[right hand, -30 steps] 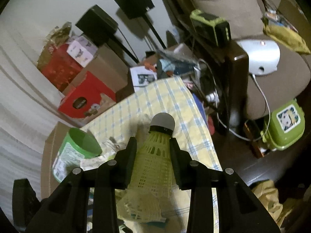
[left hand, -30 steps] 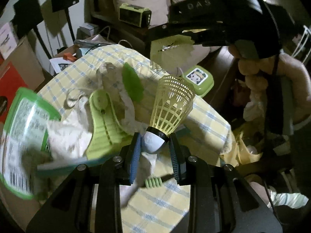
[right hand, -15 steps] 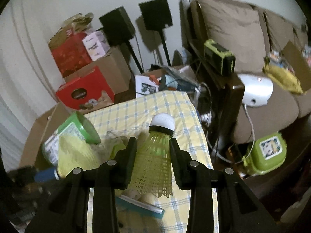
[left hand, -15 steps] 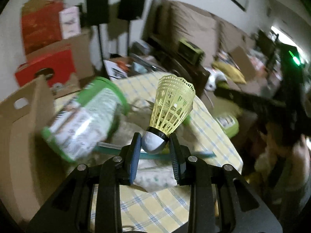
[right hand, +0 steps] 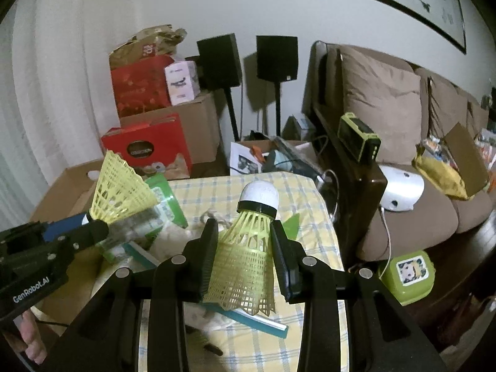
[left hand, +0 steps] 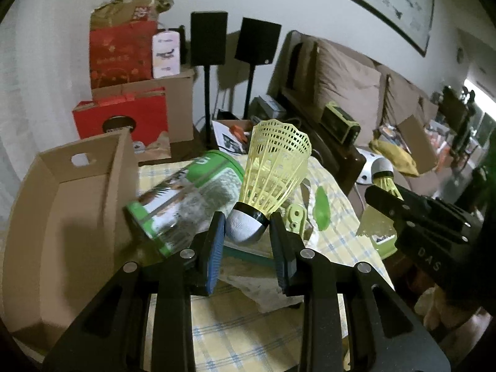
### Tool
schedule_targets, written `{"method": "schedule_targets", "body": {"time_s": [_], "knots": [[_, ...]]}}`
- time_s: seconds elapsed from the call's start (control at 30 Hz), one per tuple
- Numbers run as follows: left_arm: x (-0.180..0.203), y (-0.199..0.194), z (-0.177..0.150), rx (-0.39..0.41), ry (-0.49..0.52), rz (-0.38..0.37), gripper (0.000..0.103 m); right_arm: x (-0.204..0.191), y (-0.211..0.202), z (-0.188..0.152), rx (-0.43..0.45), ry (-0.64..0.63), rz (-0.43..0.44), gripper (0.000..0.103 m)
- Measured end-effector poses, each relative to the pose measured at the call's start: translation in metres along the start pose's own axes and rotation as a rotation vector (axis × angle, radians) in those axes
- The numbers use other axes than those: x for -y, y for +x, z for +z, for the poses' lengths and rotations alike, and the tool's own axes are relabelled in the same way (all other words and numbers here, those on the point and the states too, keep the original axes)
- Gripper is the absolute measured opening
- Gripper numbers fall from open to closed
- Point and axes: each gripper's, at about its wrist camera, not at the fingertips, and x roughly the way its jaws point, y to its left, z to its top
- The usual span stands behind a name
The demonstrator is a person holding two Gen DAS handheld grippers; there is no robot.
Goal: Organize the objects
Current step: 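Carry the shuttlecock with the right gripper over the cardboard box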
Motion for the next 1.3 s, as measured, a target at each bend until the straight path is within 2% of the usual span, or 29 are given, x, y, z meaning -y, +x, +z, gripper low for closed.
{"method": "schedule_targets", "body": {"time_s": [0.6,0.93,1.3], "knots": [[-0.038,-0.055,-0.006,0.060,-0.041,0.086,0.027,-0.058,-0.028,0.007,0.040,-0.059,0.044,0.034],[-0.073,-0.082,-0.012,0.097,-0.086,0.160,0.027,-0.103,-0.026,0.011,0.033,-0.097,0.097,0.034],[-0.108,-0.095,-0.021,0.096,-0.124,0.223,0.027,-0.141,-0.022,0.011,0.025,-0.135,0.128,0.034]]}}
